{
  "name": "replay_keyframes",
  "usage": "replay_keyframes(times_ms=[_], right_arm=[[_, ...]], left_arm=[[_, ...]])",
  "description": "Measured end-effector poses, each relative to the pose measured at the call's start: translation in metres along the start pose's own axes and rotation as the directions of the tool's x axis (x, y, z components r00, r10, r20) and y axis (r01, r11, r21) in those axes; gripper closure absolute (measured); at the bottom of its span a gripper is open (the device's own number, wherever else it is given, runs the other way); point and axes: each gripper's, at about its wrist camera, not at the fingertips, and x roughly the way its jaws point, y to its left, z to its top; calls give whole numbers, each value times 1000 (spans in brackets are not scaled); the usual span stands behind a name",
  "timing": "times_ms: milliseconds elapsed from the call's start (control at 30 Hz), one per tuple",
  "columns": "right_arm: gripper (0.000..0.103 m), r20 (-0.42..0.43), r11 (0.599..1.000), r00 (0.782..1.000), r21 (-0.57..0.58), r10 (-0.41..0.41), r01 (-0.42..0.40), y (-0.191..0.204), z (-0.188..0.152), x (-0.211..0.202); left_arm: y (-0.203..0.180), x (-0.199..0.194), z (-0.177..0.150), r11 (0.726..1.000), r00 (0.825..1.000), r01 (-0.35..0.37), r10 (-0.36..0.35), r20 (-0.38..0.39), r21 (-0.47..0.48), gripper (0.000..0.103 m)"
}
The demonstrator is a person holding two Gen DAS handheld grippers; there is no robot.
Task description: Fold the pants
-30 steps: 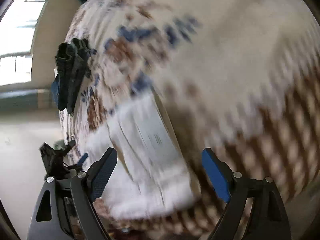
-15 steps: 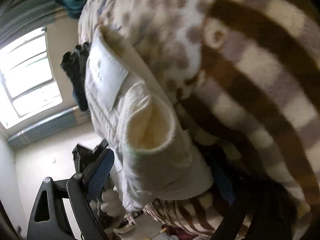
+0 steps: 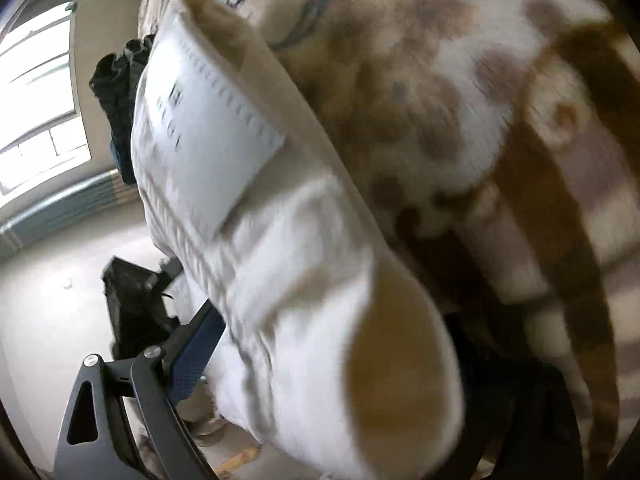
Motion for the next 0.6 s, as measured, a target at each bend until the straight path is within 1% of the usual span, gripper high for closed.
replay_keyframes(times_ms=[33, 67, 133, 167, 200, 233, 267, 300, 333, 367, 400, 433, 467, 500, 533, 600], right_arm=[[5, 6, 1000, 1000, 2, 21, -21, 4, 1, -1], [5, 13, 999, 999, -12, 38, -38, 10, -2, -3], [7, 15, 995, 998, -88, 56, -54, 25, -10, -6], [7, 7, 990, 999, -130, 46, -45, 29, -13, -5], [8, 0, 989, 1000, -148, 27, -27, 27, -14, -4], [8, -8, 989, 1000, -145, -9, 8, 20, -12, 3], [8, -12, 993, 1000, -115, -13, 12, 12, -8, 11], [6, -5, 996, 1000, -93, 0, 0, 8, -7, 16], [6, 1, 997, 1000, -71, 7, -7, 9, -4, 20], [7, -1, 998, 1000, -69, -6, 6, 15, -3, 23], [12, 10, 997, 1000, -81, -10, 11, 21, -4, 22], [29, 29, 995, 999, -98, -17, 19, 26, -8, 20], [37, 43, 993, 999, -110, -26, 31, 32, -6, 15], [48, 53, 993, 998, -117, -26, 32, 32, -13, 8], [55, 70, 993, 997, -116, -24, 32, 36, -16, 4], [59, 82, 990, 996, -135, -36, 47, 47, -23, 1]], left_arm=[[-2, -1, 1, 1000, 1000, 7, -7, 6, 1, 1], [-3, -2, 1, 1000, 1000, 16, -16, 16, 5, 4], [-7, -5, 1, 999, 999, 39, -40, 28, 18, 13], [-8, -5, 1, 999, 999, 41, -41, 27, 22, 13], [-10, -3, 2, 999, 999, 42, -43, 27, 28, 13], [-11, -1, 2, 999, 999, 40, -41, 25, 33, 14], [-12, 1, 2, 999, 999, 36, -37, 25, 37, 15], [-13, 1, 3, 999, 999, 34, -35, 28, 41, 16], [-14, 1, 3, 998, 999, 36, -37, 35, 45, 23], [-15, -1, 3, 998, 998, 38, -40, 43, 52, 31], [-18, -4, 2, 997, 998, 33, -36, 56, 66, 36], [-18, -7, 0, 997, 997, 29, -34, 62, 74, 47], [-19, -11, -2, 996, 997, 32, -38, 72, 82, 55], [-18, -14, -4, 996, 996, 36, -43, 79, 83, 59], [-21, -20, -8, 996, 995, 42, -50, 90, 84, 65], [-27, -28, -12, 995, 994, 35, -45, 103, 92, 68]])
